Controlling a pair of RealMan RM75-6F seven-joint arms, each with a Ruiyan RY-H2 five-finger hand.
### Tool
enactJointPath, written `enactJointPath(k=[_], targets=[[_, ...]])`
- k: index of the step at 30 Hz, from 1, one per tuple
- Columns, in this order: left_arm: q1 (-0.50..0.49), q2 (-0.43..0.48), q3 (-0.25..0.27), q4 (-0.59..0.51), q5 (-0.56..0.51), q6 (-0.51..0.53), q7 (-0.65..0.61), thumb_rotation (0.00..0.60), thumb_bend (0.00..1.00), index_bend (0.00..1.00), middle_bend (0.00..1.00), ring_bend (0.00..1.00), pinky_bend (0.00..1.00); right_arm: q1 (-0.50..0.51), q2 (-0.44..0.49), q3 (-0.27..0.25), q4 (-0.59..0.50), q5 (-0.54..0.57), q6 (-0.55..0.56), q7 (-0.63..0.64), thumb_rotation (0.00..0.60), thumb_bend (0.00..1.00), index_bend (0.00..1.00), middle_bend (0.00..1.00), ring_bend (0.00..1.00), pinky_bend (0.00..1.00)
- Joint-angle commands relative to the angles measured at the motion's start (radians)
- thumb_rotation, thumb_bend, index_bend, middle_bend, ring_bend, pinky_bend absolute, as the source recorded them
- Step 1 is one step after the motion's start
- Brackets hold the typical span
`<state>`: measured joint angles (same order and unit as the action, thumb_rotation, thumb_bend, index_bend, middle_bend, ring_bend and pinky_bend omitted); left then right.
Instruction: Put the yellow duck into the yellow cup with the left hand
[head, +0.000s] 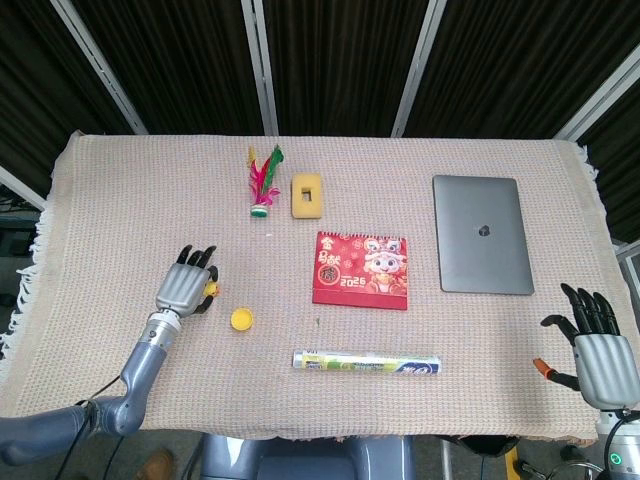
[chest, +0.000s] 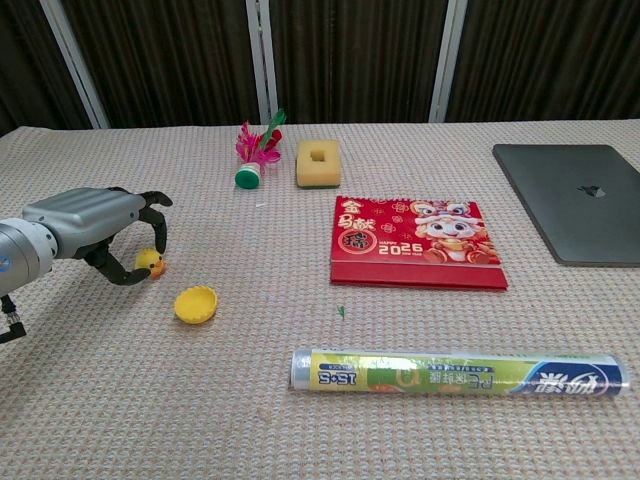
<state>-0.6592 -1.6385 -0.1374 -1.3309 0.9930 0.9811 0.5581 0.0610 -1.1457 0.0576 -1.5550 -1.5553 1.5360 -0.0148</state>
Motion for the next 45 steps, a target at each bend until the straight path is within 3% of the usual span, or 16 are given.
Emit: enactJointPath(k=[1,16,32,45], targets=[[0.003,0.014,-0.001,-0.017,0.009,0.012,-0.005,0.600,0.39,0.48,0.03,0.10,0.01,0.000,0.000,0.001,0.000,0.001,0.000,-0.001,0.600,0.00,0.41,0.04,0.00,0.00],[-0.004,0.093,-0.007,-0.192,0.088,0.090,0.021,0.600,0.39,0.50,0.04,0.11,0.01,-0.001,-0.002,0.006,-0.003,0.012,0.000,-0.008,0.600,0.00,0.41,0.04,0.00,0.00],[-0.015,0.061,0.005,-0.257,0.081,0.118,0.071,0.600,0.39,0.50,0.05,0.12,0.02,-0.002,0.001,0.006,-0.002,0.010,0.001,-0.002,0.600,0.00,0.41,0.04,0.00,0.00],[0.016,0.061,0.050,-0.312,0.138,0.169,0.067,0.600,0.39,0.50,0.06,0.13,0.02,-0.002,0.000,0.005,-0.002,0.008,0.001,0.000,0.600,0.00,0.41,0.03,0.00,0.00]])
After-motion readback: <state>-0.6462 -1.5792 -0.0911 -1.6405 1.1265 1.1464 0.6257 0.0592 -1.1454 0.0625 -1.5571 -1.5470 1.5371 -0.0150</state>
